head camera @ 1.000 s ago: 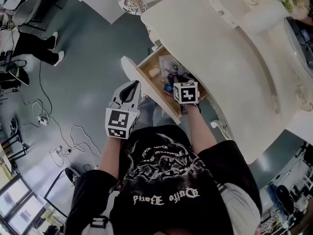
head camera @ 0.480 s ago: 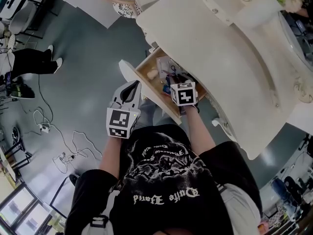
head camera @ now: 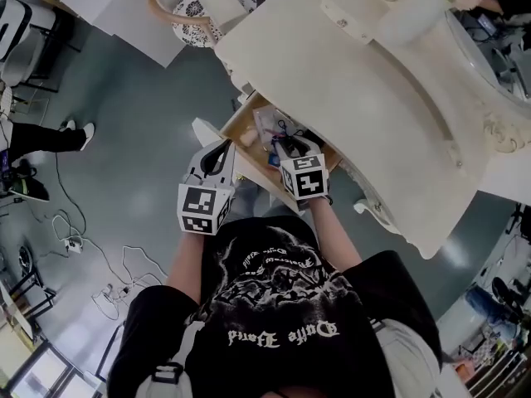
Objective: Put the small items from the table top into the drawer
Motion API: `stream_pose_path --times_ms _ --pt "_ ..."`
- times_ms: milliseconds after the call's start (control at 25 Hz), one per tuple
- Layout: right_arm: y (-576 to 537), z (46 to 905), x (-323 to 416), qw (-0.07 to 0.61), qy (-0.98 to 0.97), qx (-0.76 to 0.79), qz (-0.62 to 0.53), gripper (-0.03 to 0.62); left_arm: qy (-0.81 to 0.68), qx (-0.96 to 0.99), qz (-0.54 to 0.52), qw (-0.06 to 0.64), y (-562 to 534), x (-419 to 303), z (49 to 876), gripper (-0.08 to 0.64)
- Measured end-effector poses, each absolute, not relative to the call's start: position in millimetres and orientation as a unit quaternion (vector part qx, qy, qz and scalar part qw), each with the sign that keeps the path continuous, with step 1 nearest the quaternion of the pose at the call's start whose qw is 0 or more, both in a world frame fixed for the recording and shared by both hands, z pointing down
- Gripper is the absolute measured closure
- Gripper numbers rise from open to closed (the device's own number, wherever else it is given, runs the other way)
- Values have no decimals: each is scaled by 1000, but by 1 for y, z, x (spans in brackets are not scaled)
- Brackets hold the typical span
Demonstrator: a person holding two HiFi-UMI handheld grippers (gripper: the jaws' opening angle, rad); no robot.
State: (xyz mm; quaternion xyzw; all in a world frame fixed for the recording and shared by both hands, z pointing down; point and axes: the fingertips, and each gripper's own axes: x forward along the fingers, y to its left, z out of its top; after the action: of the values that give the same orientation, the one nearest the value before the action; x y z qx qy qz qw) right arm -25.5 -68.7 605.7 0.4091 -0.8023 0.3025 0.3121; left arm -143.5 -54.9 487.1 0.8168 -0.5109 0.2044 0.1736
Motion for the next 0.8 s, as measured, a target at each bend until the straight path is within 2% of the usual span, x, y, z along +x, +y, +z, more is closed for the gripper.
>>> stream_pose_path --times_ms 520,800 --pt "-98 500 -9 183 -813 495 246 454 -441 865 185 154 -91 -119 484 545" --pt "-93 481 20 172 -785 549 229 456 -398 886 185 147 -99 -98 482 545"
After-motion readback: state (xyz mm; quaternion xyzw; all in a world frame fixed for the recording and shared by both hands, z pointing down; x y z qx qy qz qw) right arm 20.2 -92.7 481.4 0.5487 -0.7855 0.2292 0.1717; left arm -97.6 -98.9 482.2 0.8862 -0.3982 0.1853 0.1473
